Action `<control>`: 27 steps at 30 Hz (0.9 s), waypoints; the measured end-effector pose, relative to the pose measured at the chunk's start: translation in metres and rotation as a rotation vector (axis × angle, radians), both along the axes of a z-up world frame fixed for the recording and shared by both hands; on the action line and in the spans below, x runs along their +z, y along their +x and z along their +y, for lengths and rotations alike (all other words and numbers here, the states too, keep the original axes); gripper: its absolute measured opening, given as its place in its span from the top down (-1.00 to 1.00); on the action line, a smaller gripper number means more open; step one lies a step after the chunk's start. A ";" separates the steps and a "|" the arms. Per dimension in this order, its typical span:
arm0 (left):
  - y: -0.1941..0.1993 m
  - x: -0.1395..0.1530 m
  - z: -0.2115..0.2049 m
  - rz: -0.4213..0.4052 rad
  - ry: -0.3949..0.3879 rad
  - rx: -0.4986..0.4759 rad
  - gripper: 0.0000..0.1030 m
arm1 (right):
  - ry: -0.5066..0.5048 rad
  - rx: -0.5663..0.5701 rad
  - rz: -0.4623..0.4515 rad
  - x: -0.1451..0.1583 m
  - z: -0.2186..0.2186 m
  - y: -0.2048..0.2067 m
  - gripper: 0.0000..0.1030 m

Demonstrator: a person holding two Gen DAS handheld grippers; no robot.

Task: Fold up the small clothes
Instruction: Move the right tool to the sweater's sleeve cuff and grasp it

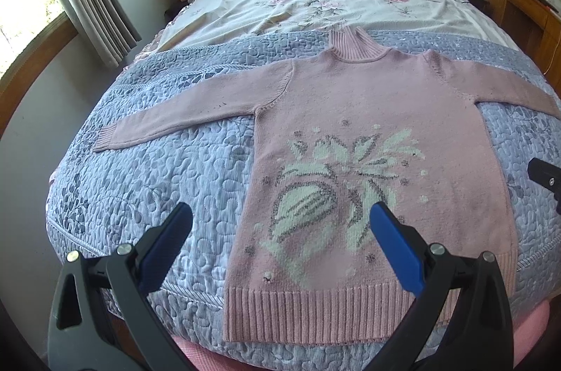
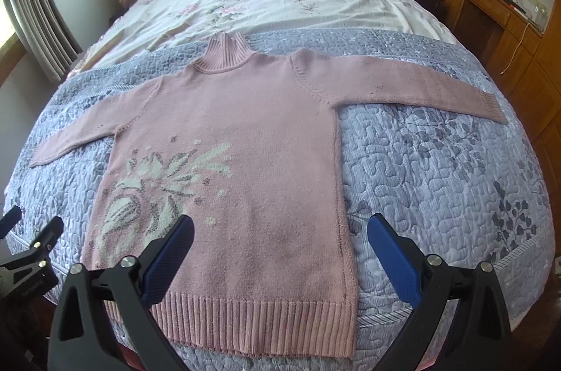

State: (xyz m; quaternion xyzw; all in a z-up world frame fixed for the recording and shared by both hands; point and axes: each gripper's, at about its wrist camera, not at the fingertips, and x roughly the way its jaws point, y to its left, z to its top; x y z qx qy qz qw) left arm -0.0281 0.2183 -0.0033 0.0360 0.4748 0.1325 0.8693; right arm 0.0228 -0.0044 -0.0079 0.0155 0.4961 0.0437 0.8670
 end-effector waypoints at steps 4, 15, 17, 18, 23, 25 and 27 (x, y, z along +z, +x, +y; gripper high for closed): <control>0.017 -0.010 0.001 0.017 -0.078 -0.003 -0.95 | 0.022 0.012 0.021 -0.008 -0.020 0.023 -0.93; 0.140 -0.032 -0.055 -0.034 -0.283 -0.063 -0.95 | 0.000 -0.245 0.091 -0.023 -0.229 0.152 -0.93; 0.167 -0.034 -0.072 -0.038 -0.293 -0.062 -0.95 | -0.033 -0.304 0.128 -0.038 -0.274 0.176 -0.93; 0.180 -0.036 -0.082 -0.039 -0.296 -0.062 -0.95 | -0.056 -0.333 0.137 -0.045 -0.295 0.187 -0.93; 0.239 -0.050 -0.133 -0.028 -0.272 -0.090 -0.95 | 0.001 -0.450 0.212 -0.084 -0.390 0.227 -0.93; 0.256 -0.056 -0.151 -0.026 -0.262 -0.108 -0.95 | -0.004 -0.481 0.229 -0.097 -0.417 0.239 -0.93; 0.270 -0.063 -0.166 -0.021 -0.242 -0.128 -0.94 | -0.001 -0.511 0.247 -0.108 -0.440 0.248 -0.93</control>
